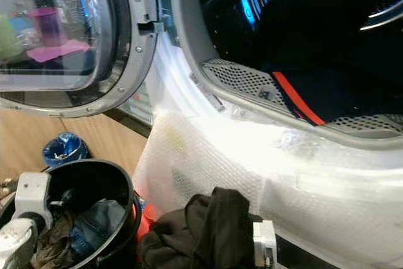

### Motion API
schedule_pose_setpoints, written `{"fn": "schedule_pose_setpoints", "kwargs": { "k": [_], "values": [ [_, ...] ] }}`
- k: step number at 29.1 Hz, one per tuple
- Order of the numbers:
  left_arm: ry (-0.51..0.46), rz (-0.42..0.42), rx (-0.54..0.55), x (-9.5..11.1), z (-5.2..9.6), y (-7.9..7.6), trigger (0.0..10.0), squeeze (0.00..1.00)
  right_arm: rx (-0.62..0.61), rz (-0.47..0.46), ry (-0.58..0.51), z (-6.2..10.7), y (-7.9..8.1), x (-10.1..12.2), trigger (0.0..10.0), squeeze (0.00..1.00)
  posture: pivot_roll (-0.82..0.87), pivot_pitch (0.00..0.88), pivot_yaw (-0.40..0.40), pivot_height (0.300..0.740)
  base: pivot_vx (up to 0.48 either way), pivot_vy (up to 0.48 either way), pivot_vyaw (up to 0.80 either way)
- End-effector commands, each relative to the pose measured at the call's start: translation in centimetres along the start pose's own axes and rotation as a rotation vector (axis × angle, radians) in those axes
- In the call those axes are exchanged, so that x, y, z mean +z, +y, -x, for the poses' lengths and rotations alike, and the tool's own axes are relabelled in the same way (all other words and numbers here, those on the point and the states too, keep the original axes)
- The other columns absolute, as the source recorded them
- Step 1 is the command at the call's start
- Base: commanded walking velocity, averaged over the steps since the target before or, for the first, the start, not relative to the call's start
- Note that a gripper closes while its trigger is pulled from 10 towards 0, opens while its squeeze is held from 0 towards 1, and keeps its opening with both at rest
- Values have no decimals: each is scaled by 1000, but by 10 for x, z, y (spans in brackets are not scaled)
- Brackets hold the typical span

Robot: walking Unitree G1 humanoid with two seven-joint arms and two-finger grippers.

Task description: Clothes washing

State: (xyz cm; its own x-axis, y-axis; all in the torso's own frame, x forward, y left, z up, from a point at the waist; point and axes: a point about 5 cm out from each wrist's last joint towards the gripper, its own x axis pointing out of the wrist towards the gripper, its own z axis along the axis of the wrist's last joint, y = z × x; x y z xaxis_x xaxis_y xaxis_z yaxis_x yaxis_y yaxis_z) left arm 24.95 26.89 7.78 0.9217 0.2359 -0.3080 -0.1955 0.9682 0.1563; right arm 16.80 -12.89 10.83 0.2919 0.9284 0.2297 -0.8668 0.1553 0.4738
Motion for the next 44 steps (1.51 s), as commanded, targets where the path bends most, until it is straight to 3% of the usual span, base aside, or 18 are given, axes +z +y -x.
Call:
{"fn": "schedule_pose_setpoints", "kwargs": {
  "k": [1, 4, 8, 9, 11, 15, 17, 18, 20, 23, 25, 26, 27, 28, 31, 34, 41, 44],
  "values": [
    [-15, -26, 31, -7, 1, 3, 10000, 0, 56, 30, -47, -9, 8, 13, 0, 0, 27, 0, 19, 740, 0, 0, 0],
    [13, -22, 42, -25, 2, 2, 10000, 0, 108, 66, -146, -24, 17, 36, 0, 0, 26, 0, 19, 740, 0, 0, 0],
    [9, -35, 24, -35, 2, -5, 10000, 0, 166, 109, -309, -39, 25, 73, 0, 0, 29, 0, 20, 740, 0, 0, 0],
    [9, -35, 24, -35, 2, -5, 10000, 0, 166, 109, -309, -39, 25, 73, 0, 0, 29, 0, 20, 740, 0, 0, 0],
    [7, -48, 4, -39, 2, -8, 10000, 0, 217, 130, -453, -43, 32, 102, 0, 0, 32, 0, 21, 740, 0, 0, 0],
    [16, -34, -6, -45, 3, -10, 10000, 0, 278, 226, -660, -43, 40, 159, 0, 0, 34, 0, 19, 740, 0, 0, 0],
    [20, -34, -19, -50, 2, -14, 10000, 0, 271, 339, -746, -39, 39, 197, 0, 0, 38, 0, 25, 740, 0, 0, 0],
    [20, -34, -19, -50, 2, -14, 10000, 0, 271, 339, -746, -39, 39, 197, 0, 0, 38, 0, 25, 740, 0, 0, 0],
    [32, -21, -25, -55, 2, -17, 10000, 0, 258, 430, -860, -28, 40, 239, 0, 0, 33, 0, 29, 740, 0, 0, 0],
    [37, -13, -33, -57, 2, -19, 10000, 0, 222, 453, -958, -22, 37, 270, 0, 0, 34, 0, 32, 740, 0, 0, 0],
    [38, -16, -36, -58, 2, -20, 10000, 0, 199, 479, -976, -21, 35, 282, 0, 0, 32, 0, 34, 740, 0, 0, 0],
    [40, -20, -45, -60, 2, -22, 10000, 0, 171, 509, -992, -23, 31, 305, 0, 0, 32, 0, 34, 740, 0, 0, 0],
    [40, -20, -45, -60, 2, -22, 10000, 0, 171, 509, -992, -23, 31, 305, 0, 0, 32, 0, 34, 740, 0, 0, 0],
    [43, -20, -54, -62, 3, -23, 10000, 0, 153, 536, -994, -30, 28, 331, 0, 0, 32, 0, 33, 740, 0, 0, 0],
    [44, -15, -54, -62, 2, -23, 10000, 0, 163, 539, -1014, -34, 29, 342, 0, 0, 31, 0, 33, 740, 0, 0, 0],
    [44, -5, -66, -64, 1, -28, 10000, 0, 36, 531, -973, -64, 16, 379, 0, 0, 26, 0, 32, 740, 0, 0, 0],
    [43, 2, -89, -64, 0, -34, 10000, 0, -124, 447, -932, -105, 4, 403, 0, 0, 22, 0, 27, 740, 0, 0, 0],
    [48, 0, -105, -65, -1, -37, 10000, 0, -264, 413, -852, -134, -3, 407, 0, 0, 18, 0, 28, 740, 0, 0, 0]
  ]
}}
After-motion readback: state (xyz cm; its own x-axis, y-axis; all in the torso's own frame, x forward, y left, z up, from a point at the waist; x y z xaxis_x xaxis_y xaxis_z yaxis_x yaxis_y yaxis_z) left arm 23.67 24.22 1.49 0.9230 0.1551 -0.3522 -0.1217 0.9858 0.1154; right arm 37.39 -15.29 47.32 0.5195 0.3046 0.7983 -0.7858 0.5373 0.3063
